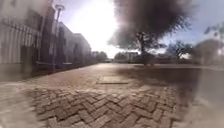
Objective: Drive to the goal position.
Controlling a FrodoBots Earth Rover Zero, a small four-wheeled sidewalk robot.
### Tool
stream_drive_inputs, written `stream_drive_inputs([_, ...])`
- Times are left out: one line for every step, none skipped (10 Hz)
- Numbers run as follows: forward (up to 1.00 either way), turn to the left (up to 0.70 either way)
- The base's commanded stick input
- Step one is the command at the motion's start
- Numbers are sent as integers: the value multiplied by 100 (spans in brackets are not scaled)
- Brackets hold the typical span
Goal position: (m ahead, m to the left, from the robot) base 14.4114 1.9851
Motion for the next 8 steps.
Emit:
stream_drive_inputs([100,0])
stream_drive_inputs([100,0])
stream_drive_inputs([100,0])
stream_drive_inputs([100,0])
stream_drive_inputs([100,0])
stream_drive_inputs([100,0])
stream_drive_inputs([100,0])
stream_drive_inputs([100,0])
